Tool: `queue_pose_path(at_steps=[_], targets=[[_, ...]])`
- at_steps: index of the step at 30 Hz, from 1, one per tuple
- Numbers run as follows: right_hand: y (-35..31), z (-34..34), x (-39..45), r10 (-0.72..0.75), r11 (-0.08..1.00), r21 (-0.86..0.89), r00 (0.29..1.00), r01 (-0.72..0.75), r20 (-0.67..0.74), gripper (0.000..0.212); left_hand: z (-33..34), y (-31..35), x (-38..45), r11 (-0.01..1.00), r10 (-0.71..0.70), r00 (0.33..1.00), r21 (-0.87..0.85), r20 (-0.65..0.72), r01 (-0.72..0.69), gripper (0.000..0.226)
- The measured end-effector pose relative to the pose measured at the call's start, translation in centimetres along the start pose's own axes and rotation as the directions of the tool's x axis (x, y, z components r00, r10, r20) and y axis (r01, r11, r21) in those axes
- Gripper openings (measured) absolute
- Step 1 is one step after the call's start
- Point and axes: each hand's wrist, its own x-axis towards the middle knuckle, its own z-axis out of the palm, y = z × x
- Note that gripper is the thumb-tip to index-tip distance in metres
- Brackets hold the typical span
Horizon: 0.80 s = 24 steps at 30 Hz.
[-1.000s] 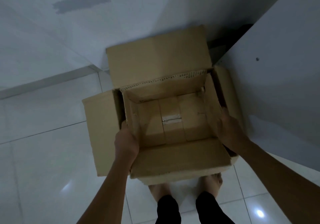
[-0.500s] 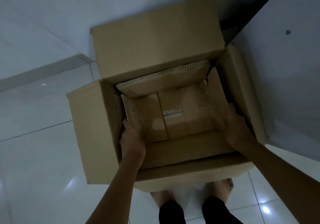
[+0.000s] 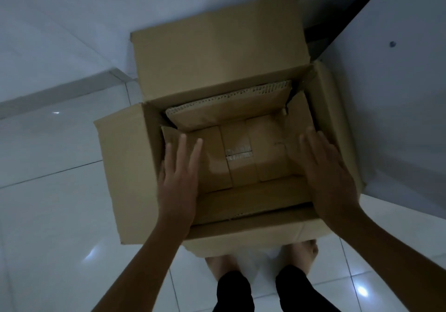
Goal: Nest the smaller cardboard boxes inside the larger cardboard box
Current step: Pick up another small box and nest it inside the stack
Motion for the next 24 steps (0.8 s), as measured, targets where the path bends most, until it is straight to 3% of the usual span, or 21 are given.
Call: queue_pose_path(at_steps=[2,4,6,8,10,13,15,18,21,24], targets=[[0.5,-0.7,-0.1,-0.028,0.958,-0.269,0.966,0.1,0.259,0.077,0.0,-1.2,-0.2,0.951,0.133,0.986,0.268,0.105,-0.157,0.077],[1.0,-1.3,0.0,-0.038,0.91,-0.371,0.926,0.188,0.376,0.057,-0.5,-2.2,0.0,0.911,0.11,0.973,0.372,0.201,-0.18,0.057],[0.9,-2.0,-0.5,-0.106,0.941,-0.269,0.935,0.204,0.339,0.048,-1.3,-2.7,-0.3,0.904,0.15,0.954,0.354,0.259,-0.238,0.048],[0.7,-2.9,-1.5,-0.109,0.994,-0.002,0.981,0.111,0.158,0.046,-2.7,-2.7,-1.2,0.947,0.198,0.957,0.21,0.21,-0.242,0.053],[0.2,-4.3,-2.6,0.027,0.959,0.281,1.0,-0.025,-0.003,0.037,-4.4,-2.3,-2.6,0.998,0.06,0.994,-0.007,0.091,-0.059,0.058],[1.0,-5.1,-3.0,0.315,0.831,0.489,0.949,-0.265,-0.021,0.03,-5.6,-1.4,-4.8,0.935,-0.258,0.964,-0.236,0.059,0.264,0.056],[2.0,-4.5,-2.5,0.432,0.766,0.516,0.901,-0.384,0.031,0.034,-4.9,-1.1,-6.1,0.86,-0.399,0.912,-0.306,0.099,0.409,0.055],[2.6,-3.0,-2.1,0.514,0.687,0.487,0.834,-0.54,0.2,0.041,-3.7,-0.7,-6.9,0.614,-0.592,0.757,-0.453,0.277,0.646,0.049],[2.2,-2.0,-2.1,0.529,0.651,0.492,0.81,-0.579,0.254,0.045,-2.7,-0.2,-6.7,0.557,-0.617,0.713,-0.456,0.333,0.694,0.05],[2.3,-1.3,-2.4,0.5,0.718,0.452,0.844,-0.529,0.194,0.029,-1.7,0.3,-6.4,0.546,-0.628,0.694,-0.436,0.352,0.715,0.054]])
